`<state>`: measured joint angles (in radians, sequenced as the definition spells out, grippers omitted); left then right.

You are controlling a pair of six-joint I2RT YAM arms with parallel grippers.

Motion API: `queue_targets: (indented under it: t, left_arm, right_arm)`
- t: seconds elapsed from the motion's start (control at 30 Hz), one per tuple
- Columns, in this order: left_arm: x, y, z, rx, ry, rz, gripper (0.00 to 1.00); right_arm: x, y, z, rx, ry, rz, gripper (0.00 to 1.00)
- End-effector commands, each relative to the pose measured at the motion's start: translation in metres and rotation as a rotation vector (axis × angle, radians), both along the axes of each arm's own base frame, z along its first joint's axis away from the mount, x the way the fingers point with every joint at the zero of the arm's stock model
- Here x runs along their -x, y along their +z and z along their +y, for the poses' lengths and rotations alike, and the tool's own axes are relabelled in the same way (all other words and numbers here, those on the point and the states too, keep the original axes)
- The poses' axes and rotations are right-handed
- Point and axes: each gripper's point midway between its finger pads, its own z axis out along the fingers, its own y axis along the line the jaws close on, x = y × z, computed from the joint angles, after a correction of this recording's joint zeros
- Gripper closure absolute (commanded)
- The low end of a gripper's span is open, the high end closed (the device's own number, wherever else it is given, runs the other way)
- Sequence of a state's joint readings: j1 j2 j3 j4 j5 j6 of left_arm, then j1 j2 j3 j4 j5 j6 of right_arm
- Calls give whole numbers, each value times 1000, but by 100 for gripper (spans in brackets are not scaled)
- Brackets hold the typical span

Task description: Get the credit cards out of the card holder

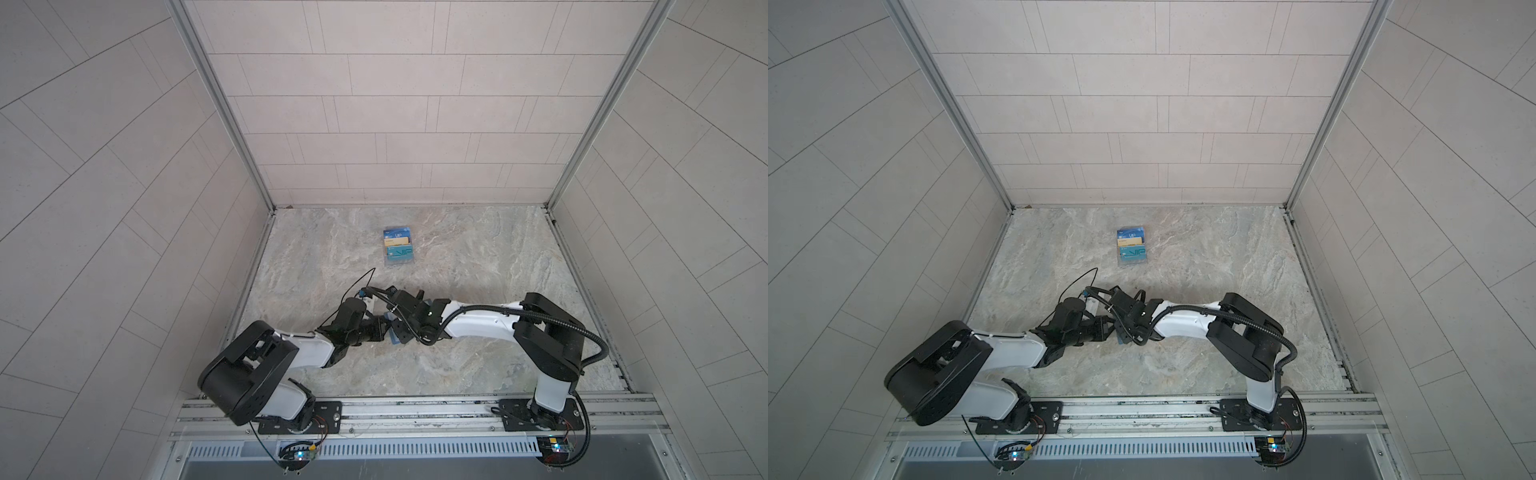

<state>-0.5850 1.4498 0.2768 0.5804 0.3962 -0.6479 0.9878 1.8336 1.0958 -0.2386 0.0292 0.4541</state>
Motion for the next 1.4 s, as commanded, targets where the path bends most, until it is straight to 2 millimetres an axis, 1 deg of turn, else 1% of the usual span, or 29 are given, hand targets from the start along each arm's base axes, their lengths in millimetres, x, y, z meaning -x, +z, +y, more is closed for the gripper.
queue_targets:
  t: [0.0, 0.23, 0.5, 0.67, 0.93, 1.13, 1.37]
  left_arm:
    - [-3, -1, -3, 9, -5, -15, 98]
    - [-1, -11, -2, 9, 6, 5, 98]
    - [-1, -17, -1, -12, 4, 15, 97]
    - [-1, -21, 0, -17, 7, 25, 97]
    - [-1, -23, -2, -19, 3, 32, 97]
    - [-2, -24, -3, -20, -1, 34, 97]
    - [-2, -25, -3, -21, -4, 37, 97]
  right_arm:
    - [3, -10, -12, 44, -28, 14, 65]
    - [1, -7, -15, 52, -37, 0, 69]
    - [-8, 5, -33, 128, -65, -71, 70]
    - [-9, 9, -38, 149, -71, -89, 70]
    - [-14, 11, -44, 186, -84, -116, 70]
    - [-20, 15, -56, 259, -101, -152, 70]
    - [-28, 20, -71, 300, -133, -173, 70]
